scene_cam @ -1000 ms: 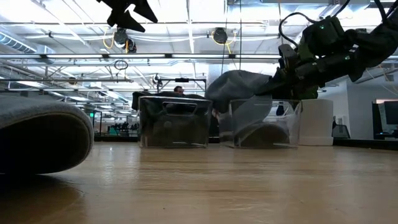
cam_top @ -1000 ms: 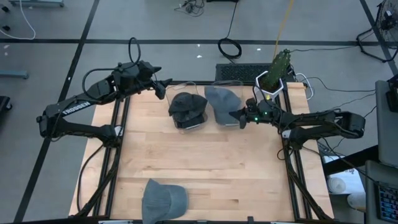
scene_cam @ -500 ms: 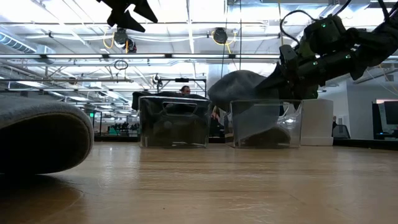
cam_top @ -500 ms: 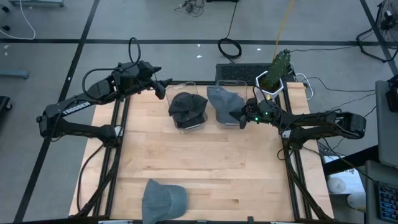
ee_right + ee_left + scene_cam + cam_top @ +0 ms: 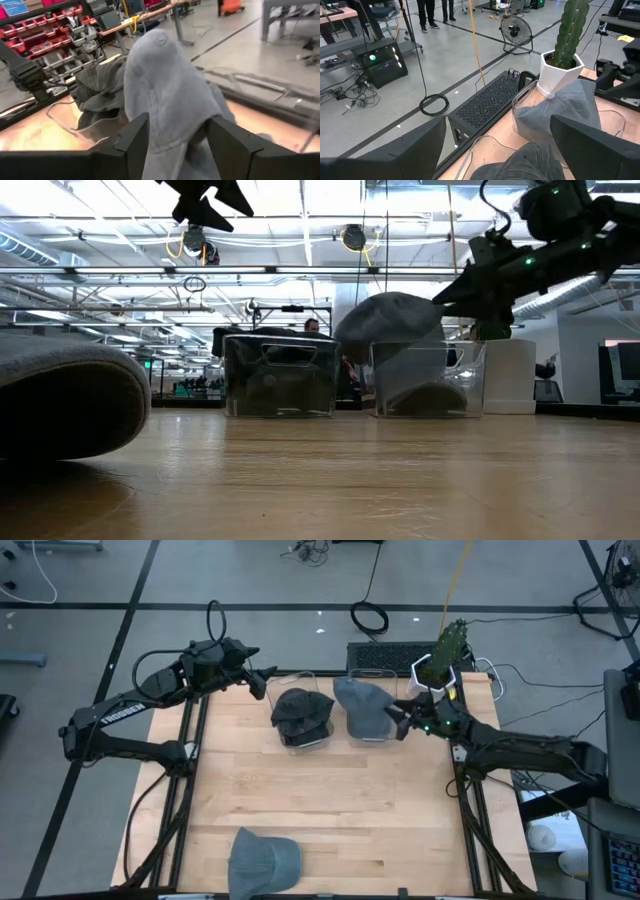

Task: Pick & Place hat
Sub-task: Put the top gray cap into the right transparent bin

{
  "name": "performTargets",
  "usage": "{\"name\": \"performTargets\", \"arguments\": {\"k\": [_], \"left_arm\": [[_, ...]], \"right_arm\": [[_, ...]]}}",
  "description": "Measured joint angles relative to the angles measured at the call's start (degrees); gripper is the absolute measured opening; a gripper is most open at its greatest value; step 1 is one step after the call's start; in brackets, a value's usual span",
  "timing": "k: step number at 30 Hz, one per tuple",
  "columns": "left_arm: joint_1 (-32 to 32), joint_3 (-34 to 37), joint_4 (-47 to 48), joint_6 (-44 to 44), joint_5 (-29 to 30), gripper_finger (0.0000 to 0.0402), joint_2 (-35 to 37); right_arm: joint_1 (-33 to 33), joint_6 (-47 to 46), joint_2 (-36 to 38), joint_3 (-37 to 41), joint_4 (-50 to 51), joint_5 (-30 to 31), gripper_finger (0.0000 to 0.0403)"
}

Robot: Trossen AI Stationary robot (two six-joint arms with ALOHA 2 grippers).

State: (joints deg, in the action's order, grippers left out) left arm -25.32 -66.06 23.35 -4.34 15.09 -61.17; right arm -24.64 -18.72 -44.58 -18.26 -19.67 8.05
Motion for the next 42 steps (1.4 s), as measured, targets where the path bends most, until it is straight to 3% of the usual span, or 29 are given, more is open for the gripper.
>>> {"name": "performTargets", "arguments": {"k": [10, 17, 22, 27, 34, 39, 42], "left_arm": [[0.04, 0.00, 0.00, 0.00, 0.00, 0.0365, 0.00], [0.04, 0.00, -0.02, 0.00, -0.01, 0.0365, 0.00], [0.02, 0.00, -0.02, 0.00, 0.00, 0.0365, 0.00], [0.00, 0.00, -0.02, 0.00, -0.02, 0.0365, 0.00], [0.00, 0.00, -0.02, 0.00, -0.02, 0.0365, 0.00], [0.00, 0.00, -0.01, 0.00, -0.02, 0.0365, 0.00], [0.00, 0.00, -0.02, 0.00, -0.02, 0.0365, 0.00]], "right_arm": [[0.05, 5.92, 6.96, -0.43, 3.51, 2.69, 0.0168], [3.34, 13.78, 5.56, -7.68, 6.16, 2.85, 0.0167], [5.85, 21.40, -0.16, -19.11, 20.11, 5.61, 0.0135], [6.83, 24.12, -9.06, -28.19, 39.74, 6.20, 0.0020], [8.13, 25.29, -19.04, -28.50, 38.39, 6.02, 0.0002], [6.09, 25.68, -24.23, -28.50, 39.15, 13.82, 0.0000], [4.74, 25.41, -26.80, -28.50, 38.55, 14.44, 0.0000]]}}
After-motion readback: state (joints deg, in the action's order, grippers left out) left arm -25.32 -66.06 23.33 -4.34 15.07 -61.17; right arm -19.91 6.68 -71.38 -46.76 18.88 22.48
